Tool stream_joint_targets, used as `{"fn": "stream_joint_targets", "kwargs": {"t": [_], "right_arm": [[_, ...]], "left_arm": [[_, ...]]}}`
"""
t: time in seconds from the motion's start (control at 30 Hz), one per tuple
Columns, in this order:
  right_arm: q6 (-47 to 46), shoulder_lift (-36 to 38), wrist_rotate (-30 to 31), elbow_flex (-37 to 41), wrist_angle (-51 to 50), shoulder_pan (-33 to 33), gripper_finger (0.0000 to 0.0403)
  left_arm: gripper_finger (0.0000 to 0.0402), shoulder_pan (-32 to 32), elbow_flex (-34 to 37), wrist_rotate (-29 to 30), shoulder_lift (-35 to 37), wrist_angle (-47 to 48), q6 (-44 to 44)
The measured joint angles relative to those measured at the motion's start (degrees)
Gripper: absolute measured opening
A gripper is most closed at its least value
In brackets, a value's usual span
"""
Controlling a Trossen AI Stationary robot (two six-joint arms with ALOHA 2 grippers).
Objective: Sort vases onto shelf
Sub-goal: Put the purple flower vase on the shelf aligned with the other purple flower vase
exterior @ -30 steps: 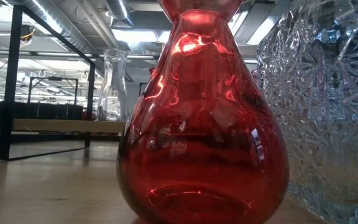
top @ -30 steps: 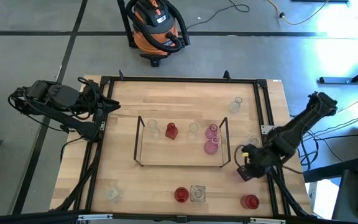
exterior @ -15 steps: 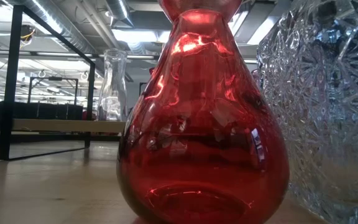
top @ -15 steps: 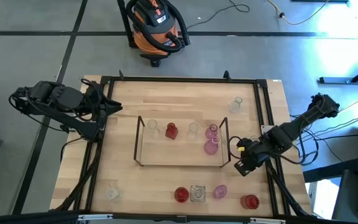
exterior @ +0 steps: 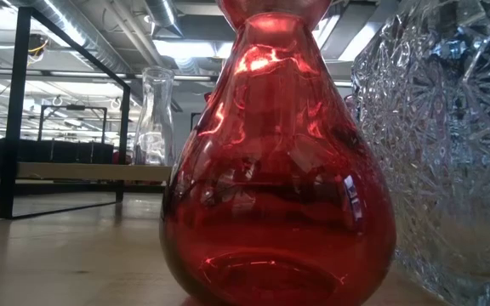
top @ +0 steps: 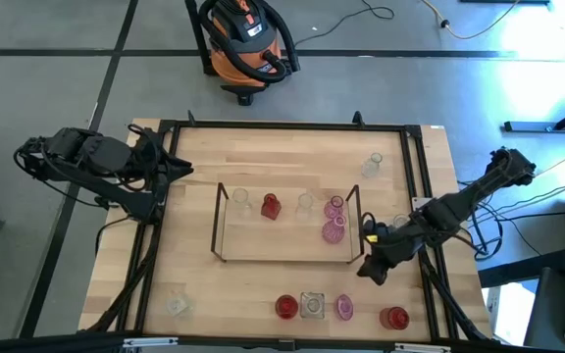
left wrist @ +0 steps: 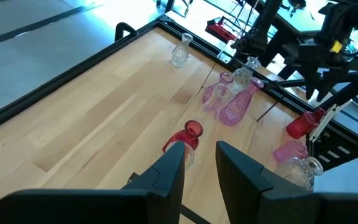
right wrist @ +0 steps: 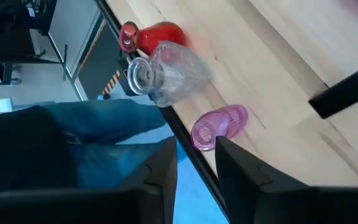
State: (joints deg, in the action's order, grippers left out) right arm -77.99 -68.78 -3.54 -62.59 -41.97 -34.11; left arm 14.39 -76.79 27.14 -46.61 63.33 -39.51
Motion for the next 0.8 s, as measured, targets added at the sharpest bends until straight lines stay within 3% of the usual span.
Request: {"fn": "stream_joint_targets", "kwargs": {"t": [0.23, 0.5, 0.8], "right_arm": [[-4.28, -4.44, -1.93, -0.02, 3.56, -2.31, 0.0120], [-13.41, -15.21, -3.05, 0.00, 12.01, -6.62, 0.0188], [-21.50, -23.48, 0.56, 0.00, 18.73, -6.27, 0.0232]], "left_arm": [[0.0085, 0.00, 0.00, -2.59, 0.00, 0.04, -0.28], [0.0085, 0.00, 0.00, -6.63, 0.00, 0.63, 1.23], [0.0085, 0.02, 0.00, -11.00, 0.00, 0.59, 4.35]]}}
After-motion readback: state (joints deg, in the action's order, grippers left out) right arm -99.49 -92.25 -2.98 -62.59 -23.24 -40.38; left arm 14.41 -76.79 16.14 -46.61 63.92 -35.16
